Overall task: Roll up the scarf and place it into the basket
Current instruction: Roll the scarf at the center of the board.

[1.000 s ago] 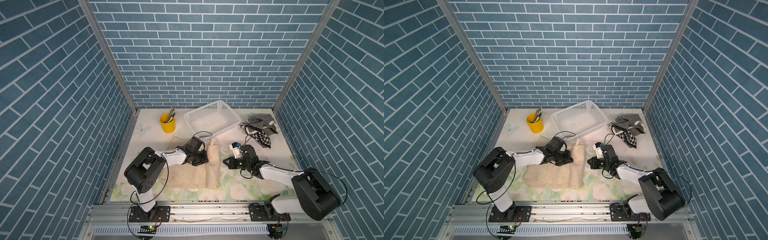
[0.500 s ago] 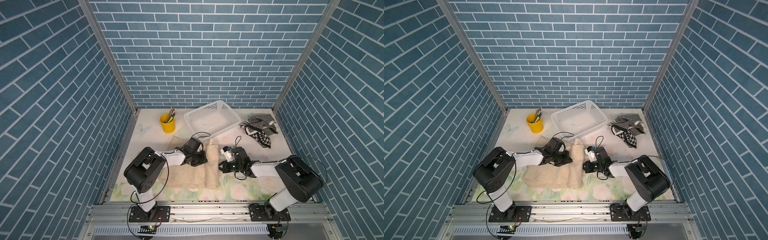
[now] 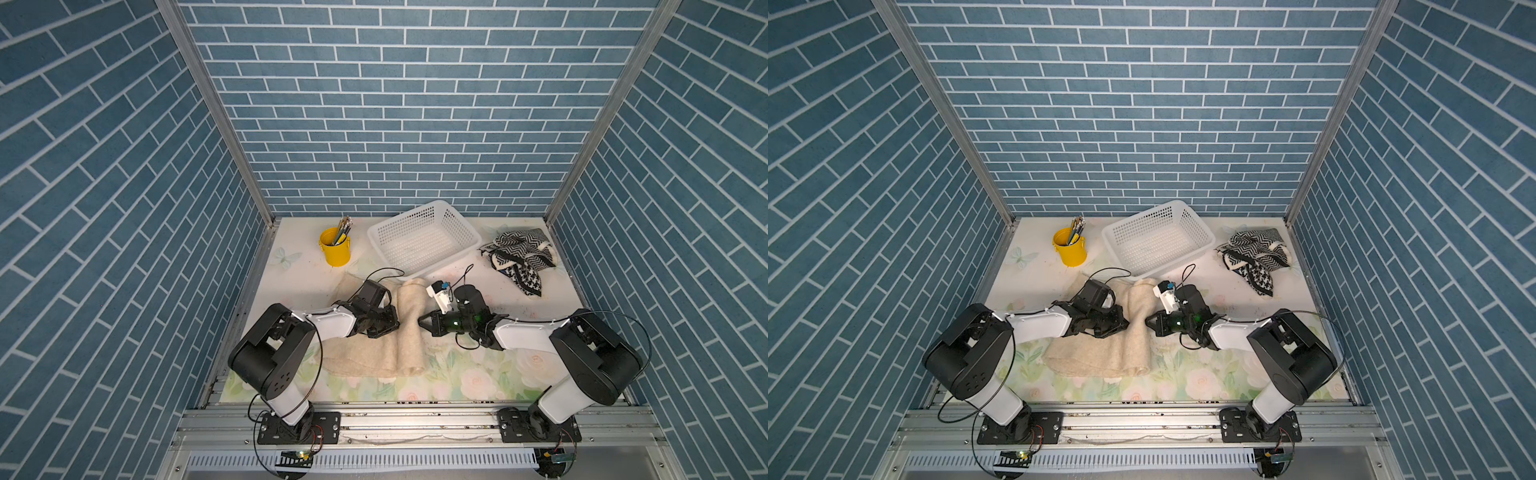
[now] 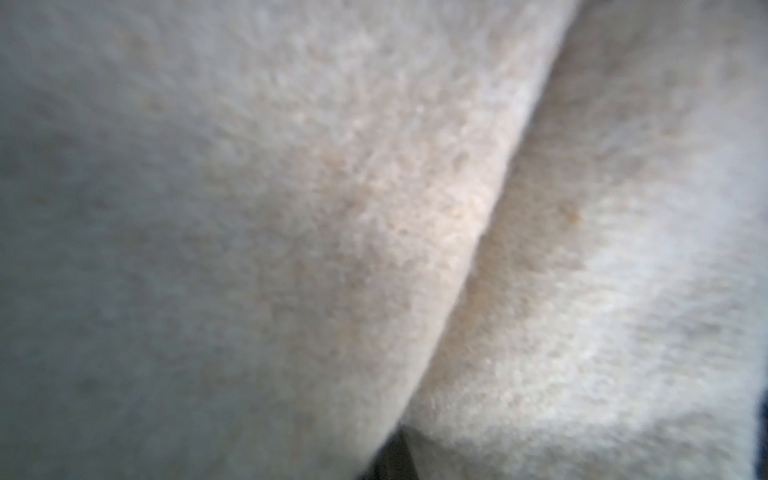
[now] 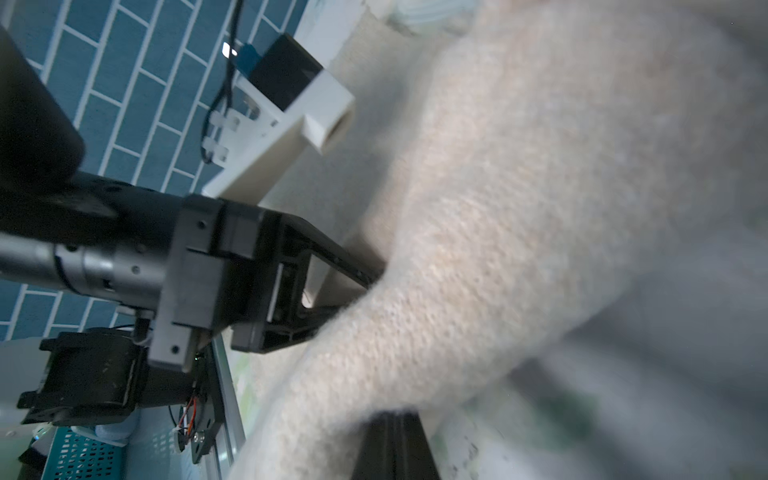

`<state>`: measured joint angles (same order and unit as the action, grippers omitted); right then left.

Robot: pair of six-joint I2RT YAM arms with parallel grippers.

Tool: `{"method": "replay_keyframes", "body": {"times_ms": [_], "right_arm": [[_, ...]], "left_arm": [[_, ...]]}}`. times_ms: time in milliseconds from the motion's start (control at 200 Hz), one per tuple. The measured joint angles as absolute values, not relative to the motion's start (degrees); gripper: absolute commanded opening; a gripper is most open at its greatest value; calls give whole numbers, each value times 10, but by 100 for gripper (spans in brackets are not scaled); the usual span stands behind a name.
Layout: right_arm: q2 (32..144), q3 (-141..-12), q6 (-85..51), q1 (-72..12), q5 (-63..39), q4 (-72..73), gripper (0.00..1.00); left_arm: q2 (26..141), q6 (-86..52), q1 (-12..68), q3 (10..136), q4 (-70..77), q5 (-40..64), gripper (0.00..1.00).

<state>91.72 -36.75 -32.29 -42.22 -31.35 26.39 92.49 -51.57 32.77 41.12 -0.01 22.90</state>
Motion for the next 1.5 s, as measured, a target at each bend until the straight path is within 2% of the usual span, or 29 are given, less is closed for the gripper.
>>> {"method": "replay_keyframes", "body": {"times_ms": [315, 485, 955, 1305, 1500], "right_arm": [[1006, -449, -322, -468, -327, 261, 0], [1055, -471, -322, -472, -334, 262, 0], [1071, -501, -322, -483, -337, 258, 0], [938, -427, -310, -472, -288, 183, 0], [963, -423, -300, -455, -267, 162, 0]], "left_arm": [[787, -473, 229, 402, -123, 195, 0], [738, -458, 223, 417, -156, 207, 0], [806, -481, 288, 416, -88, 250, 1], [852, -487, 273, 404, -64, 229, 0], [862, -482, 253, 401, -63, 223, 0]]}}
